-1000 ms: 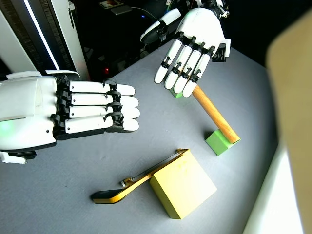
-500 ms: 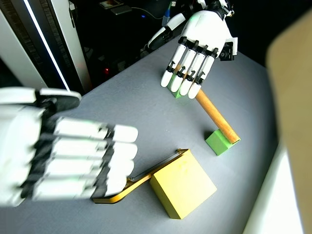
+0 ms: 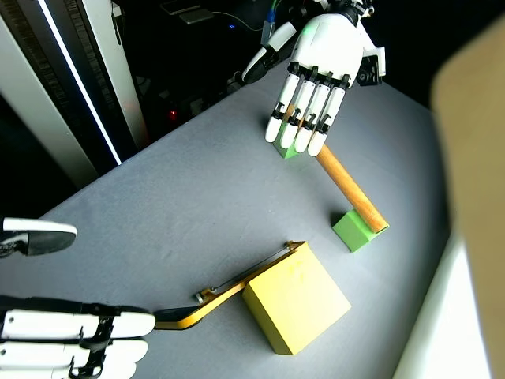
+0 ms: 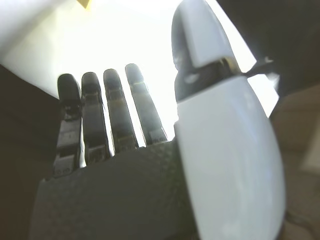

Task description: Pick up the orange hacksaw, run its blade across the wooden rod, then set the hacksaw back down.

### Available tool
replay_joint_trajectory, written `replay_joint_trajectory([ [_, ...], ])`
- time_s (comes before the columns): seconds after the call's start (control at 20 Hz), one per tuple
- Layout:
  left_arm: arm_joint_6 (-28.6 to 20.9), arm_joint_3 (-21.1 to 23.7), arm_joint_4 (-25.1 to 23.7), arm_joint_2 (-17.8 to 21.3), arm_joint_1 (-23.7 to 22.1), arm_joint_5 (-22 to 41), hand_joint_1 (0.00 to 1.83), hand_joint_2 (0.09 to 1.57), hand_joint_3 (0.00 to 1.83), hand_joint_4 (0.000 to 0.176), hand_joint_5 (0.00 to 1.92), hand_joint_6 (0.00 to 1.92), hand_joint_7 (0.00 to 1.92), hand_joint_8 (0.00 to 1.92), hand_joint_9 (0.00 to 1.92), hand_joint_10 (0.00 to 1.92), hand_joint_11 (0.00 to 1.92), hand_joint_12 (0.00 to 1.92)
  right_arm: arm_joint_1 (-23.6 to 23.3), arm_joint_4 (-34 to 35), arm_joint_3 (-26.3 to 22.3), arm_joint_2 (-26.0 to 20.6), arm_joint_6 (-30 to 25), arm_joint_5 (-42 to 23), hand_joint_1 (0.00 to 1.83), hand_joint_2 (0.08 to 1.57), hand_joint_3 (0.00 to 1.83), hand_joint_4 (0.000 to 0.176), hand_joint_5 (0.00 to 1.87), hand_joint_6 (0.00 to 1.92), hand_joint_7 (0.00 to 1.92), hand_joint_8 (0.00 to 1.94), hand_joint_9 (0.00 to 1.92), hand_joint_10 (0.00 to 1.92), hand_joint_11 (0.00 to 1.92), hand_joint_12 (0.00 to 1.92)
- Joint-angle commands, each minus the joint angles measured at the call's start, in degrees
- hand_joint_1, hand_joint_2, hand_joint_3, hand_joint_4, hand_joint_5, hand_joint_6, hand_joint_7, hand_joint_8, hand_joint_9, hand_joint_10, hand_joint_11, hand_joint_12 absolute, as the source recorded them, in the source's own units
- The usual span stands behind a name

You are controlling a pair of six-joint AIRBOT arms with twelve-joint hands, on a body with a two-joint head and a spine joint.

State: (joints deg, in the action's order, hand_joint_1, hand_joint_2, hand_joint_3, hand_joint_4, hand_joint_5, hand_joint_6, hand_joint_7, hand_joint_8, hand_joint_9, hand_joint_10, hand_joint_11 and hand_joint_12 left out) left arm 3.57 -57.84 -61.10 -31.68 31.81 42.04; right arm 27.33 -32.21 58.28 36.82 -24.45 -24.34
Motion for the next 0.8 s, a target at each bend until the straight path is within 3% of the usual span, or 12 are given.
replay_joint_trajectory([
  [0.0,0.06,0.56,3.47,1.37,-0.29,0.27,0.00,1.14,0.00,0.000,0.11,0.00,0.11,0.00,0.12,0.01,0.00,0.39,0.28,2.02,0.97,0.07,-2.18,-5.75,0.94,1.08,0.00,0.000,0.26,0.01,0.19,0.01,0.21,0.01,0.00,0.75],
  [0.2,0.06,3.81,3.47,5.18,0.97,-3.49,0.00,1.14,0.00,0.000,0.12,0.00,0.10,0.00,0.10,0.00,0.00,0.32,6.73,1.98,6.13,2.46,-7.48,-13.47,0.97,1.12,0.00,0.000,0.28,0.01,0.21,0.01,0.23,0.01,0.00,0.81],
  [0.3,0.06,5.61,3.47,6.96,1.50,-6.70,0.00,1.14,0.00,0.000,0.12,0.00,0.11,0.00,0.12,0.01,0.00,0.38,9.81,1.78,9.05,3.32,-10.34,-16.90,0.97,1.13,0.00,0.000,0.26,0.00,0.22,0.00,0.24,0.01,0.00,0.84],
  [0.5,-0.06,8.74,3.47,10.79,2.63,-10.57,0.00,1.14,0.00,0.000,0.11,0.01,0.11,0.01,0.12,0.01,0.00,0.31,12.06,-9.29,15.79,5.13,-24.17,-22.02,0.98,1.13,0.00,0.000,0.21,0.00,0.18,0.00,0.21,0.00,0.00,0.76],
  [0.55,-0.59,9.73,3.47,11.90,2.66,-12.43,0.00,1.14,0.00,0.000,0.13,0.01,0.13,0.01,0.15,0.01,0.00,0.37,12.32,-11.16,16.89,5.58,-26.24,-22.73,0.99,1.11,0.00,0.000,0.19,0.00,0.18,0.00,0.21,0.00,0.00,0.76],
  [0.75,-1.12,12.16,3.47,14.43,4.94,-13.58,0.00,1.14,0.00,0.000,0.12,0.00,0.11,0.00,0.10,0.00,0.00,0.36,13.22,-11.37,20.12,8.45,-27.31,-24.16,0.91,1.15,0.01,0.000,0.18,0.00,0.18,0.00,0.23,0.01,0.00,0.79],
])
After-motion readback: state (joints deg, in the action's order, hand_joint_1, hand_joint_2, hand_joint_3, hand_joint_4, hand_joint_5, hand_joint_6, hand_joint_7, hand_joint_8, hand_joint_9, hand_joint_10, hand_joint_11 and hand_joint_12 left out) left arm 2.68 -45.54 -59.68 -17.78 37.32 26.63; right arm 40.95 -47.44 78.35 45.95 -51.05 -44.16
